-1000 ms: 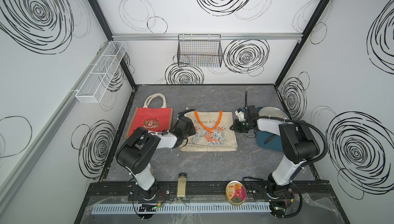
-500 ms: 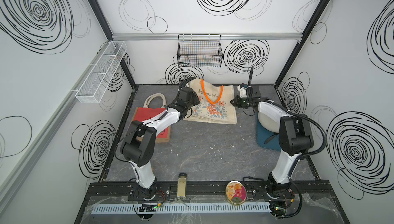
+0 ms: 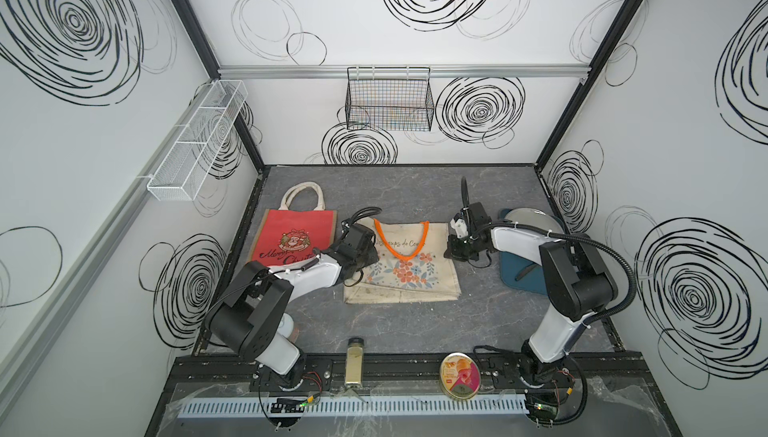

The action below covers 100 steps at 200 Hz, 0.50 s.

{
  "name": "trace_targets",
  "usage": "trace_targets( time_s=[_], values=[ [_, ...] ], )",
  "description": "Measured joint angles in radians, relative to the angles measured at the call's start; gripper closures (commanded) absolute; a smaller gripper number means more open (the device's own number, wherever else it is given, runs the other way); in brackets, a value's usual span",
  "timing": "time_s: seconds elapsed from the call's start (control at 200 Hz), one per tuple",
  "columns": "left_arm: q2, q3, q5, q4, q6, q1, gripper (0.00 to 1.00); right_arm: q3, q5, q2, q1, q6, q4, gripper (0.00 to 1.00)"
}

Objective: Put away the canvas bag
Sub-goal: Place the canvas bag at the center of the board.

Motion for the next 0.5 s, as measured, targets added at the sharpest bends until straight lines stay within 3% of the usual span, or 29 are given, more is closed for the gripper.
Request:
trace_targets(
  time_s=[0.08,0.17,0.22,0.3,0.425,0.5],
  values=[
    [-0.006,-0.011,-0.031,-0.003,-0.013,-0.024,0.74,-0.020,0.004,-0.023,-0.002,0.013,-0.012,1.00],
    [-0.025,-0.007,-0.091,-0.018,-0.009,-0.034,0.33,-0.027,0.017,-0.045,0.002,0.014,-0.024,1.00],
    [-0.043,0.001,-0.148,-0.040,0.006,-0.035,0.20,-0.027,0.026,-0.047,0.005,0.014,-0.026,1.00],
    [-0.077,0.044,-0.248,-0.087,0.046,-0.044,0.16,-0.027,0.041,-0.047,0.005,0.014,-0.027,1.00],
    [-0.135,0.151,-0.409,-0.132,0.123,-0.088,0.18,-0.027,0.050,-0.047,0.005,0.014,-0.026,1.00],
    [-0.164,0.192,-0.425,-0.116,0.146,-0.107,0.18,-0.027,0.053,-0.047,0.006,0.014,-0.025,1.00]
  ],
)
